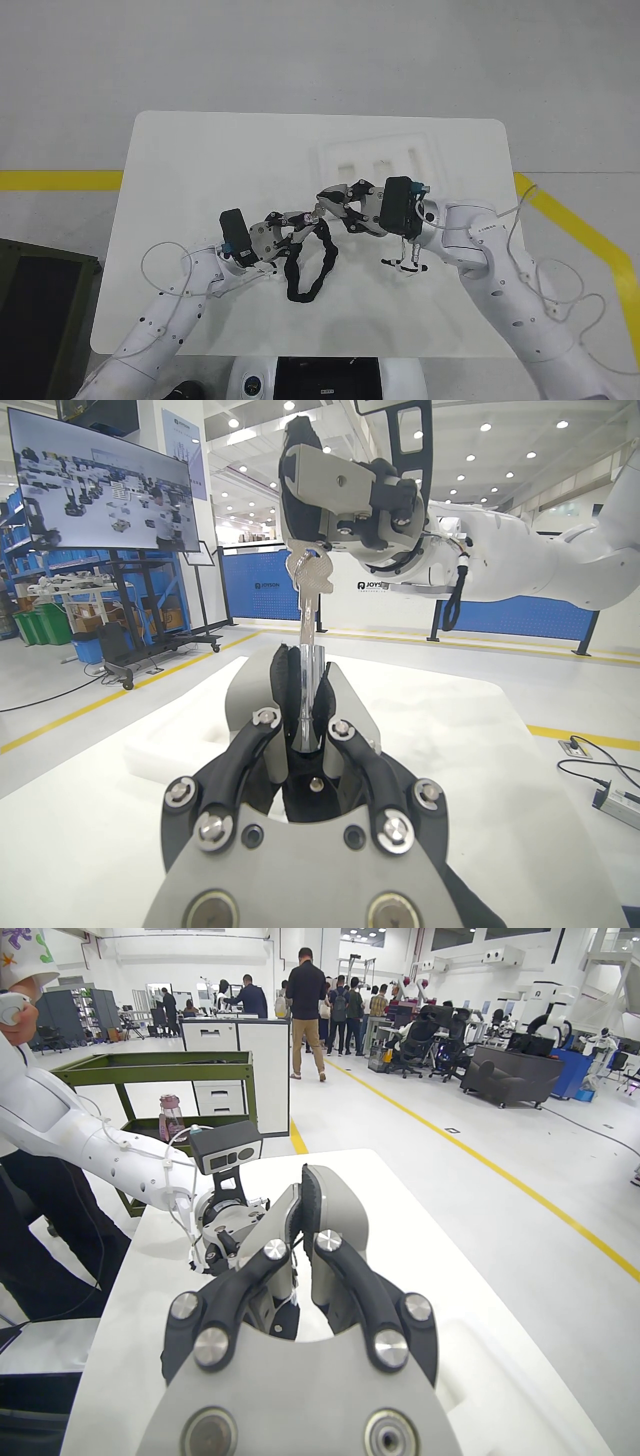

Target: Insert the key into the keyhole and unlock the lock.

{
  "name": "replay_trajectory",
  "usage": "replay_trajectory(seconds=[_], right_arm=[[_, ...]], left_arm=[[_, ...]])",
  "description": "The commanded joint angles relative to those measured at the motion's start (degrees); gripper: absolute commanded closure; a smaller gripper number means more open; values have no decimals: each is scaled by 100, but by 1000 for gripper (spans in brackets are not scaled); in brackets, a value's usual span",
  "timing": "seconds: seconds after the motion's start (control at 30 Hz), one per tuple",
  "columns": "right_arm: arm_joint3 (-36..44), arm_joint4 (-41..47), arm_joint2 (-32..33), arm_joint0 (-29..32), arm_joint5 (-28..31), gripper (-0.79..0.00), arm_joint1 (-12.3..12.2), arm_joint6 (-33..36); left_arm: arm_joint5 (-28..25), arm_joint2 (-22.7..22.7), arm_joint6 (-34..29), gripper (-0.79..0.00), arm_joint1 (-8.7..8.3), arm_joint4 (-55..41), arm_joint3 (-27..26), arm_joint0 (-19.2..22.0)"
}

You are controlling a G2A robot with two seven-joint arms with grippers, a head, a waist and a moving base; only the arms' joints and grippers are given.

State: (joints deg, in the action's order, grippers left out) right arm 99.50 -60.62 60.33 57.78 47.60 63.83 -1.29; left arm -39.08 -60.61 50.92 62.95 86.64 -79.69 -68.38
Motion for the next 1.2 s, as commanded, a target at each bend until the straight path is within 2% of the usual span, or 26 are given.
replay_trajectory(seconds=[0.0, 1.17], right_arm=[[9, -21, 2, 7, 21, 0, 0, 16], [557, -1152, 223, -64, 452, 0, -108, 923]], left_arm=[[-3, -6, -4, 0, -1, -5, -4, -9], [-23, -213, -401, 0, -74, 147, -275, -232]])
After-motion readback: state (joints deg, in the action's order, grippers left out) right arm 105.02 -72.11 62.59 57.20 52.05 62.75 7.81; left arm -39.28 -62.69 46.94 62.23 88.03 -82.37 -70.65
